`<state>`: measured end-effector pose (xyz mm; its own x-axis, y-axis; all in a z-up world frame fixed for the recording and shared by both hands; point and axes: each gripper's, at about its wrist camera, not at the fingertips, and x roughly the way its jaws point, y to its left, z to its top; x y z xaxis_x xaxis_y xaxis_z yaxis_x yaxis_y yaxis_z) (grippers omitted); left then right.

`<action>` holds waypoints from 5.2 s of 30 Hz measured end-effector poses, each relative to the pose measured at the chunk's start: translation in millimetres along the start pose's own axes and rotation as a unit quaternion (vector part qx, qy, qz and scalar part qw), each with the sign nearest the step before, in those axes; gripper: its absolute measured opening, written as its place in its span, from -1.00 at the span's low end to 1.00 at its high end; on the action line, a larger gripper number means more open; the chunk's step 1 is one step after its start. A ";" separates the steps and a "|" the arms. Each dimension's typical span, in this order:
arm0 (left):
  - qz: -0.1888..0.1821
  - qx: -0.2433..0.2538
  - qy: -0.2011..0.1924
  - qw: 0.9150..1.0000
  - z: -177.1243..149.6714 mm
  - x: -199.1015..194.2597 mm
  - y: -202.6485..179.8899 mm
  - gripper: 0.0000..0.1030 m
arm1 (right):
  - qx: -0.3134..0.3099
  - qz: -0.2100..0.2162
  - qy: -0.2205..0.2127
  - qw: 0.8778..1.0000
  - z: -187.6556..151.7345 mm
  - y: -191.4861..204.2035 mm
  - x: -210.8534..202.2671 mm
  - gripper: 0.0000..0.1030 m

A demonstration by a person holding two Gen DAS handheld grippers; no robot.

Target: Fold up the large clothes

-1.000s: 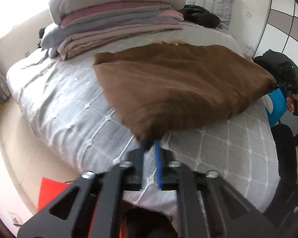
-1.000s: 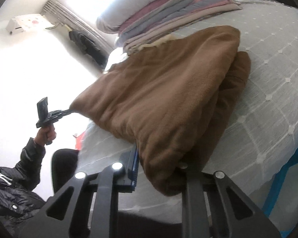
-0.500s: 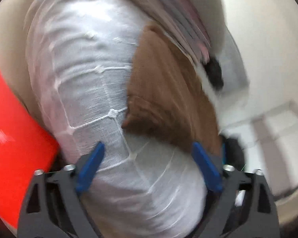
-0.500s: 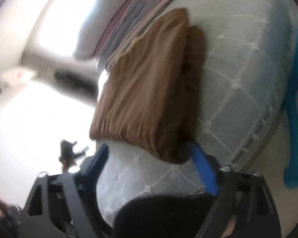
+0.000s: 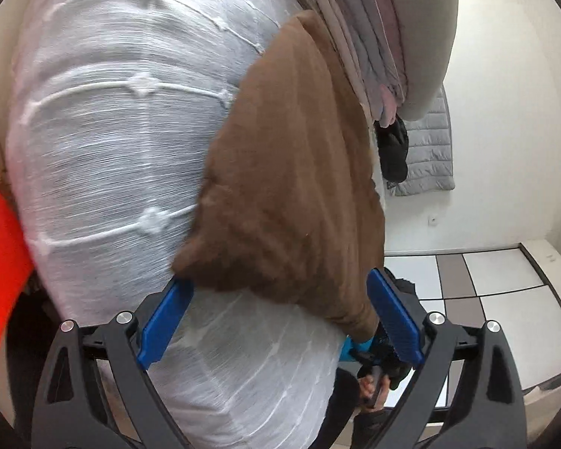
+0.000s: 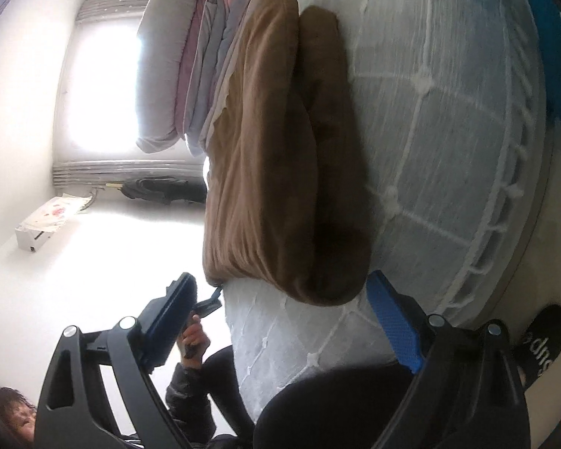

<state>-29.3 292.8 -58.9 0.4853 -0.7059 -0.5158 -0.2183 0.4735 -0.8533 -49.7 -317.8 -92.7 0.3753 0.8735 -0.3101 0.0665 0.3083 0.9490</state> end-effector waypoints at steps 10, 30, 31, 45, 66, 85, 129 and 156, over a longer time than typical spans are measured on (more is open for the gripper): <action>-0.009 0.023 0.001 1.000 -3.2 30.1 -21.3 0.77 | 0.038 0.054 -0.014 0.998 -0.7 -12.4 -1.0 0.80; 0.120 0.064 -0.029 0.990 8.0 43.8 -30.2 -0.37 | -0.010 0.031 -0.031 0.999 25.0 0.5 47.9 -0.41; 0.123 0.073 -0.034 0.989 6.9 42.8 -35.2 -0.42 | -0.004 0.035 -0.037 0.999 23.3 -1.0 45.4 -0.41; 0.069 0.176 -0.072 0.979 -40.2 -38.7 -122.6 -0.77 | -0.126 0.062 -0.032 0.990 -29.4 107.9 17.7 -0.49; -0.034 -0.049 -0.069 0.996 -56.4 -13.5 28.2 0.40 | 0.024 0.054 -0.004 0.998 -13.5 16.5 29.4 0.39; 0.035 0.044 -0.112 0.992 -50.9 -27.2 -33.6 -0.51 | -0.045 0.011 -0.015 0.999 -9.4 31.1 23.1 -0.32; 0.046 -0.015 -0.085 0.995 -51.7 -3.5 -4.8 0.41 | -0.301 -0.214 -0.009 0.929 79.4 234.4 205.7 0.57; 0.034 -0.047 -0.095 0.994 -51.5 6.6 10.8 0.48 | -0.366 -0.278 0.120 0.880 23.8 213.6 373.8 0.90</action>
<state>-72.1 266.1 -75.5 0.6155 -0.5586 -0.5559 -0.3289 0.4589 -0.8253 126.8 65.6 -4.6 0.2611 0.5375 -0.8018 -0.4675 0.7971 0.3821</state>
